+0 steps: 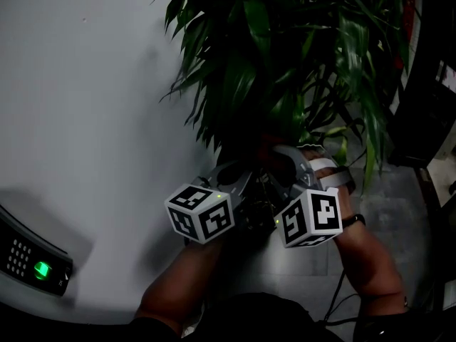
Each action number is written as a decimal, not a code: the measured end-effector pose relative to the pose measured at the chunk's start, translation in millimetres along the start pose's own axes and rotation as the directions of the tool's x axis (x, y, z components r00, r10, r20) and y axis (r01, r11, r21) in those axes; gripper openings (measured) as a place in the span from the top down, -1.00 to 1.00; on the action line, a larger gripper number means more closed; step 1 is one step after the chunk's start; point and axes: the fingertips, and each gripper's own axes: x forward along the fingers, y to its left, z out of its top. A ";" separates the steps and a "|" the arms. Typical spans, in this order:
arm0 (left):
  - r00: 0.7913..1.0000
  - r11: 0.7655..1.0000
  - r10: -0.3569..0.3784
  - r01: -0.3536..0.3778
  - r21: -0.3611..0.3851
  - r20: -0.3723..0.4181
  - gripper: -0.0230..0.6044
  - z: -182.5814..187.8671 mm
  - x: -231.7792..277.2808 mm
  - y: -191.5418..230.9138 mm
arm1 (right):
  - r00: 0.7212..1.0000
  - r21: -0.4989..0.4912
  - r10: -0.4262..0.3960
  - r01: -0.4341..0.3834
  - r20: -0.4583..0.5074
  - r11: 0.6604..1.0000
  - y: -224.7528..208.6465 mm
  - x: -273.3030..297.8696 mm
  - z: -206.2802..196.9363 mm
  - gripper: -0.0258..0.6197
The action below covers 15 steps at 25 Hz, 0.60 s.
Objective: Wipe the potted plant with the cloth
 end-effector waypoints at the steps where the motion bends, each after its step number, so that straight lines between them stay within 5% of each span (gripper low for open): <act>1: 1.000 1.000 -0.002 0.002 -0.001 -0.003 0.86 -1.1 -0.2 0.0 | 1.000 0.007 0.013 -0.013 -0.002 1.000 2.5 -1.4 -0.2 0.70; 9: 0.998 0.998 -0.058 0.058 0.029 0.015 0.74 -0.6 -22.4 -17.4 | 1.000 0.031 0.024 -0.025 0.018 0.999 10.5 -35.6 12.4 0.70; 15: 0.993 0.999 0.000 -0.006 0.053 0.120 0.68 27.3 -70.4 -15.1 | 0.997 0.038 -0.041 0.039 0.063 0.999 5.2 -65.8 33.9 0.70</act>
